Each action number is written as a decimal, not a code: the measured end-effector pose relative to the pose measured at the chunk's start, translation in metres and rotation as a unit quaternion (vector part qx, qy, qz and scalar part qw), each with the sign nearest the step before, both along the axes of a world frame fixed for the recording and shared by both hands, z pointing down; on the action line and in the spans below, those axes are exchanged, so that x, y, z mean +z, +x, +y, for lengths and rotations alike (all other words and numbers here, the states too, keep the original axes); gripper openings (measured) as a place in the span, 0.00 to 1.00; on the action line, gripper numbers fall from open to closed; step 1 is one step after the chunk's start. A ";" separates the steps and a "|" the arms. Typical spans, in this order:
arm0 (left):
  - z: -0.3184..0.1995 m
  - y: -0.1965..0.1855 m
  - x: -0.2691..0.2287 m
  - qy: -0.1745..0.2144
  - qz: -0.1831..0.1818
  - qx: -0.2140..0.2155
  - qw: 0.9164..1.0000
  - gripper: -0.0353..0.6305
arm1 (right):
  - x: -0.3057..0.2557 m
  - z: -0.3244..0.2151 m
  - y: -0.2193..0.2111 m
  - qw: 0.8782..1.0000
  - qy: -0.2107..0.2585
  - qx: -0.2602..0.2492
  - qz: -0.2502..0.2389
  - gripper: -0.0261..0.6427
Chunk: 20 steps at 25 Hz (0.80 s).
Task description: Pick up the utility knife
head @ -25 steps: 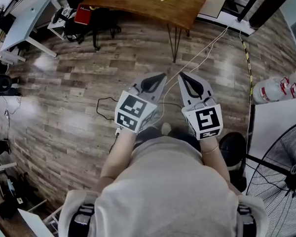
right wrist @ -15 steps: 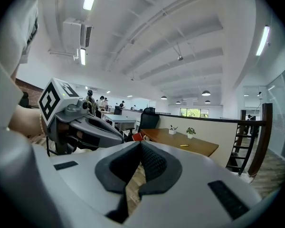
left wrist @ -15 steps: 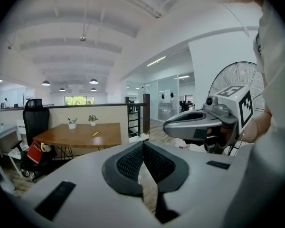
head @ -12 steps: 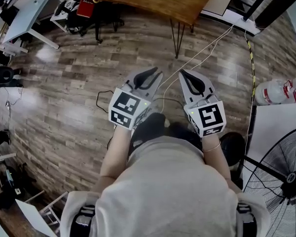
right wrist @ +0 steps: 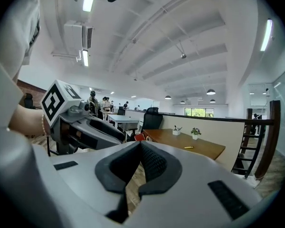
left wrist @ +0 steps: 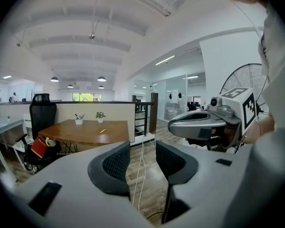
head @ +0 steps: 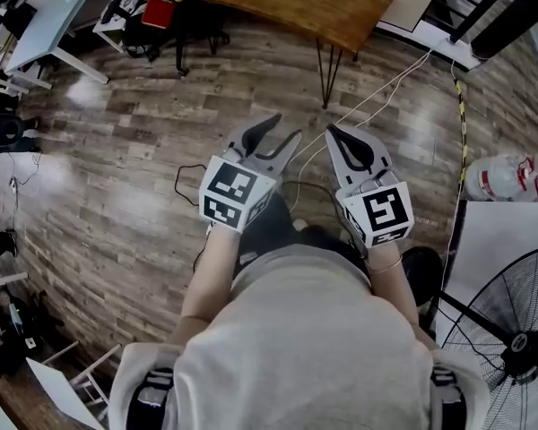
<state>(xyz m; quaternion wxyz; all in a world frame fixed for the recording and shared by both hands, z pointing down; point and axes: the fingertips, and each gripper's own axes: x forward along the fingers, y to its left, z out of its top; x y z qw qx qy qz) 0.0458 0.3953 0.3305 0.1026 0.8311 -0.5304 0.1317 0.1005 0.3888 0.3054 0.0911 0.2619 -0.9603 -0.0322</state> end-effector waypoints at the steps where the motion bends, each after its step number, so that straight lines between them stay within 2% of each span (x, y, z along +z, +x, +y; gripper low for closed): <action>1: -0.009 -0.004 0.000 0.001 0.002 0.003 1.000 0.33 | -0.001 -0.007 -0.006 1.000 0.001 0.001 0.000 0.06; 9: -0.103 -0.053 -0.010 0.021 0.023 0.032 0.999 0.28 | 0.001 -0.093 -0.053 0.999 0.002 0.031 0.013 0.06; 20: -0.219 -0.136 -0.021 0.031 0.016 0.068 0.997 0.27 | -0.014 -0.213 -0.130 0.996 0.015 0.087 0.003 0.06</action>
